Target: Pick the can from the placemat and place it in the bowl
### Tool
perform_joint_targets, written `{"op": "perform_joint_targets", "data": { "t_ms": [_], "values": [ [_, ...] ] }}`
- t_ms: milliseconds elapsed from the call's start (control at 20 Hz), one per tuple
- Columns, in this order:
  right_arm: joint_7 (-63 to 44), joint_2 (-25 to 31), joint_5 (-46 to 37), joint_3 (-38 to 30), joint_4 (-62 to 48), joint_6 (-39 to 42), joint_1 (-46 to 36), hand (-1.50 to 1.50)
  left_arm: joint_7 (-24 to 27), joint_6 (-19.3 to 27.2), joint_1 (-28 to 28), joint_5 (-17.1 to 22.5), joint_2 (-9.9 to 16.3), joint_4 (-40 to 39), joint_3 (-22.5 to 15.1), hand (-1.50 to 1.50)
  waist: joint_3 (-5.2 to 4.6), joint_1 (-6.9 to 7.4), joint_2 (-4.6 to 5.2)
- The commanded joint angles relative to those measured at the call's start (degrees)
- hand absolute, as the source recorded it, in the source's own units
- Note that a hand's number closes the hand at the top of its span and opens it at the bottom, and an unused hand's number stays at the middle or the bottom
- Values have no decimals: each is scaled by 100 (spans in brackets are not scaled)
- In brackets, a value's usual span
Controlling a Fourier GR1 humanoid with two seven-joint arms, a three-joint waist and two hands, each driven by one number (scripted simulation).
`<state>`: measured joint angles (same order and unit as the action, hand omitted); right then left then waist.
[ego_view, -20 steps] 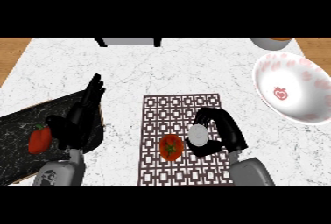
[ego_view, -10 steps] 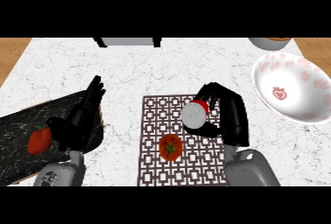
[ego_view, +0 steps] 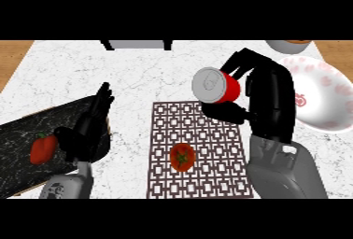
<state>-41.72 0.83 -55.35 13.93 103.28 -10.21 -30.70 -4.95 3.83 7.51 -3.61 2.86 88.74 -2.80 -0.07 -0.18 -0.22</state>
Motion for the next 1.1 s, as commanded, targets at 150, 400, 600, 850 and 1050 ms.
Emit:
{"op": "perform_joint_targets", "data": {
  "t_ms": [150, 400, 600, 850, 1050],
  "values": [
    [-678, 278, -45, -914, 116, 811, -1015, 150, -105, -87, -204, 33, 48, 344, -11, 0, 5, 35, 12],
    [-627, 509, 43, -1469, -1010, 829, -1840, 150, -211, -133, -155, 73, 94, 402, 56, 0, 5, 65, 20],
    [-314, 1068, 119, -1801, -1281, 951, -1610, 150, -313, -68, 156, 10, 38, 198, 51, 0, 6, 45, 22],
    [14, 1574, -373, -1735, -2045, 965, -1307, 150, 36, -196, 236, 90, 92, -191, 171, 0, 4, 50, 47],
    [712, 2031, -236, -2179, -2904, 642, -1265, 150, -268, 74, 227, -122, -113, 114, -43, 0, 9, 78, 43]
  ]
}}
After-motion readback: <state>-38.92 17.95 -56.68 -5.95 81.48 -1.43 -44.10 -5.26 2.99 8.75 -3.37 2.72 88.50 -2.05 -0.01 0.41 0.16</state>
